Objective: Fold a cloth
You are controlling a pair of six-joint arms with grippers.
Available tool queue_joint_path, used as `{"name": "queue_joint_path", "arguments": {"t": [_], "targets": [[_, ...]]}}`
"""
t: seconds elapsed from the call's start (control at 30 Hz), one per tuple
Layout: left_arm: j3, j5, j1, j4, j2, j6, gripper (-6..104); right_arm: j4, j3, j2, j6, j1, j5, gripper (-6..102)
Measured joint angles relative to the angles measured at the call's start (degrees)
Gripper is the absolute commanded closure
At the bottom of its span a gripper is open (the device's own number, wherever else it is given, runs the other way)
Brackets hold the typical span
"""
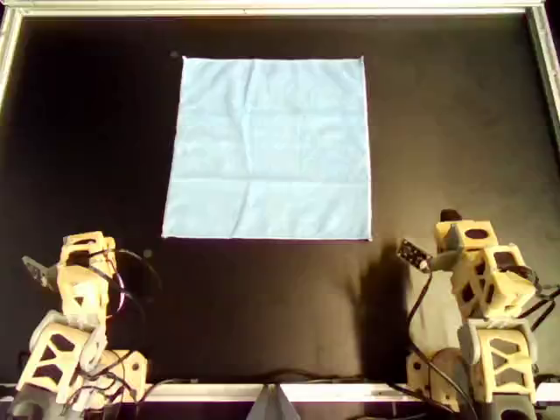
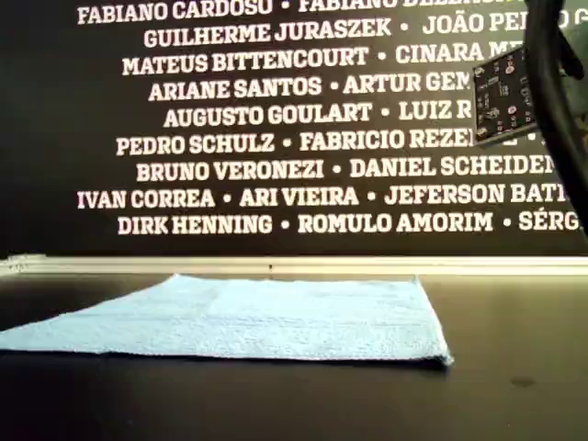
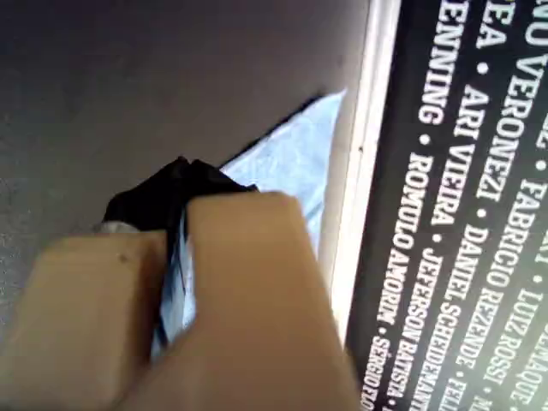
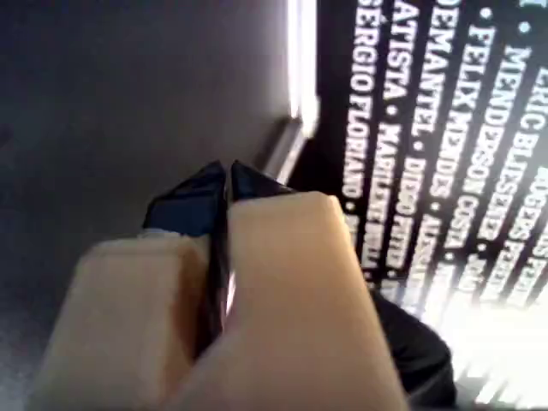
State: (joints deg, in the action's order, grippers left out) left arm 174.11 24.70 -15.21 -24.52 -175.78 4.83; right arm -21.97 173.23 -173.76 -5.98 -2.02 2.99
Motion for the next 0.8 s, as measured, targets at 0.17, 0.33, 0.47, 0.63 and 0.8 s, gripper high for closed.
{"name": "queue_joint_path", "arguments": {"t": [0.17,0.33,0.47,0.63,0.8], "targets": [[0.0,0.5,0.0,0.0,-0.2,0.0,98,0.0,0.0,0.0,0.0,-0.3,-0.2,93],[0.0,0.4,0.0,0.0,-0.3,0.0,98,0.0,0.0,-2.6,0.18,-0.3,0.0,92],[0.0,0.2,-0.1,0.5,-0.3,-0.4,78,0.0,-1.6,-2.6,0.09,-0.9,-0.4,76],[0.0,-4.4,-3.8,1.8,-0.3,-0.4,38,0.7,-2.5,-2.6,0.0,-2.0,-0.4,47],[0.0,-5.9,-4.8,1.8,-0.3,-0.1,15,1.0,-2.5,-2.6,-0.35,-1.2,-0.3,31]]}}
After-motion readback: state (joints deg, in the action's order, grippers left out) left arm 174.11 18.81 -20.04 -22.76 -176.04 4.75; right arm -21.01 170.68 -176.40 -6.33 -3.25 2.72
